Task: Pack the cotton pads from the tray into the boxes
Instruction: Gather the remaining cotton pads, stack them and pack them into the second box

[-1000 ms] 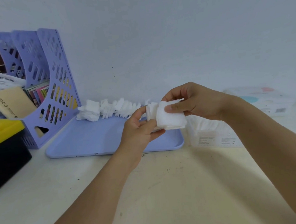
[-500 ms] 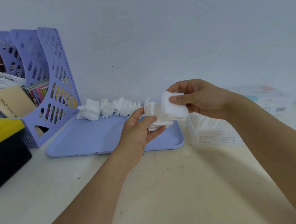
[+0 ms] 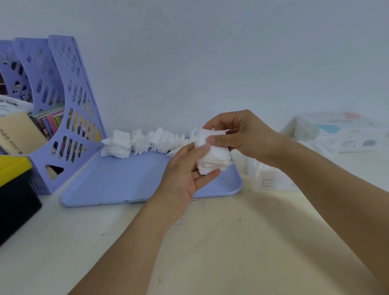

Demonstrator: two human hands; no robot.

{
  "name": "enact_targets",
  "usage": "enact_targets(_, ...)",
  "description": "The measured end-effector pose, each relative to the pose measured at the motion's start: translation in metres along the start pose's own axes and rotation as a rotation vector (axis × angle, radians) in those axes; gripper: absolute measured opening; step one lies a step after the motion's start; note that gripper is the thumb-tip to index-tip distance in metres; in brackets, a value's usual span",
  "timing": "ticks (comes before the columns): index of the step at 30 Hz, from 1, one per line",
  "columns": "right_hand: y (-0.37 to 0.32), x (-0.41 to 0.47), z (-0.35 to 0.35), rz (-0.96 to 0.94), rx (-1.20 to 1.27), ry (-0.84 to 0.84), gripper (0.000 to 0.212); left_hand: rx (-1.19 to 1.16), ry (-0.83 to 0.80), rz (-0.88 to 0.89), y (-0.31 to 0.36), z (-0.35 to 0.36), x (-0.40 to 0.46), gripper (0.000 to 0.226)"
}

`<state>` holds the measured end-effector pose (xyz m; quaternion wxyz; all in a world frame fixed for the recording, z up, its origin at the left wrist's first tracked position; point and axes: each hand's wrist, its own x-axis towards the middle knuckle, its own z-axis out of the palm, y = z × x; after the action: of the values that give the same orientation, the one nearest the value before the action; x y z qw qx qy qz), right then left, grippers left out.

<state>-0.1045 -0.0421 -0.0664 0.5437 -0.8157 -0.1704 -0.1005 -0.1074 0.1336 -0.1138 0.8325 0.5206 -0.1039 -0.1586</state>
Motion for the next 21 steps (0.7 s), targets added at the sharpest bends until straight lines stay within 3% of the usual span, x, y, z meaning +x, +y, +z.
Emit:
enact_targets(6,0.0,0.001,-0.006,-0.024,-0.035,-0.102,0.024,0.137,-0.014,0.054,-0.003,-0.003,-0.001,0.055)
enact_targets(9,-0.001,0.001,-0.006,-0.076,-0.062,-0.071,0.022,0.139,-0.02,0.047,-0.002,-0.004,-0.001,0.051)
enact_targets(13,0.001,0.004,-0.003,-0.243,-0.3,0.023,0.02,0.13,-0.021,0.025,-0.001,-0.005,-0.001,0.049)
enact_targets(17,-0.001,0.004,-0.006,-0.221,-0.315,0.027,0.014,0.084,-0.039,-0.022,-0.001,-0.005,-0.002,0.069)
enact_targets(21,-0.005,0.002,-0.011,-0.144,-0.235,-0.049,0.01,0.048,-0.058,-0.046,0.0,-0.006,-0.002,0.074)
